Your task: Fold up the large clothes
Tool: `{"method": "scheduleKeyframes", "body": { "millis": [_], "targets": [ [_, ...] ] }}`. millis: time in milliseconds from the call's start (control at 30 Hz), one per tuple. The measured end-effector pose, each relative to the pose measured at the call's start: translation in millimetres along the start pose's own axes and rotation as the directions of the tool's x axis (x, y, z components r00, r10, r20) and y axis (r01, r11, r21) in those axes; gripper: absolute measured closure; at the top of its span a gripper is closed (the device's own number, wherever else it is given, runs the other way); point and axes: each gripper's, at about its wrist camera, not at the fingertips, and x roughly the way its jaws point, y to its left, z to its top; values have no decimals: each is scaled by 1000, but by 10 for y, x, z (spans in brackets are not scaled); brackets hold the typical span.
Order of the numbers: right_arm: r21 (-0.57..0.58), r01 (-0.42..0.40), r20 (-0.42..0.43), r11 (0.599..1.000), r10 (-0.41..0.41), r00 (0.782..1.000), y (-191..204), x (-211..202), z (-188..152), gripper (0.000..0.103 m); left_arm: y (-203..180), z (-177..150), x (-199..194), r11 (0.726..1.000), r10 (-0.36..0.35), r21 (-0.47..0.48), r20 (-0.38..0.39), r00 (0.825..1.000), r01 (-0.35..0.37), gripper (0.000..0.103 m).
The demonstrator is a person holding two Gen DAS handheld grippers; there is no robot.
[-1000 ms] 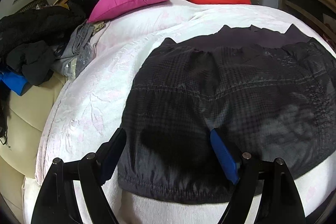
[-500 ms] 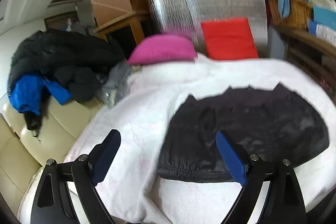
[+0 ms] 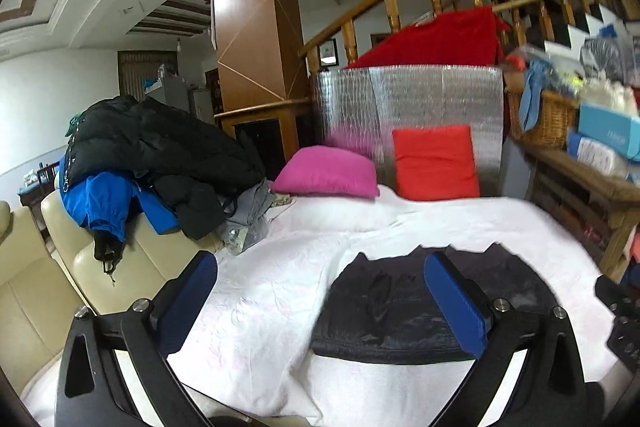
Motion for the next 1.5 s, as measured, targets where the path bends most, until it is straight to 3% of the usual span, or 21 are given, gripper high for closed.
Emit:
{"method": "scheduleKeyframes", "body": {
  "millis": [100,200,567,1500],
  "targets": [
    [17,-20,20,1000,19,1000,-12,-159,11,28,38,51,-181,1000,1,-11,19,1000,-1,0],
    [42,-27,52,999,25,998,-31,-292,-4,20,84,82,-327,999,4,-33,41,999,-2,0],
    [86,-26,68,996,20,997,-117,-464,-74,20,174,131,-728,998,47,-53,124,991,-41,0],
    [53,-34,60,998,30,998,-40,-483,-124,20,154,102,-865,998,58,-41,143,988,-53,0]
  ]
}}
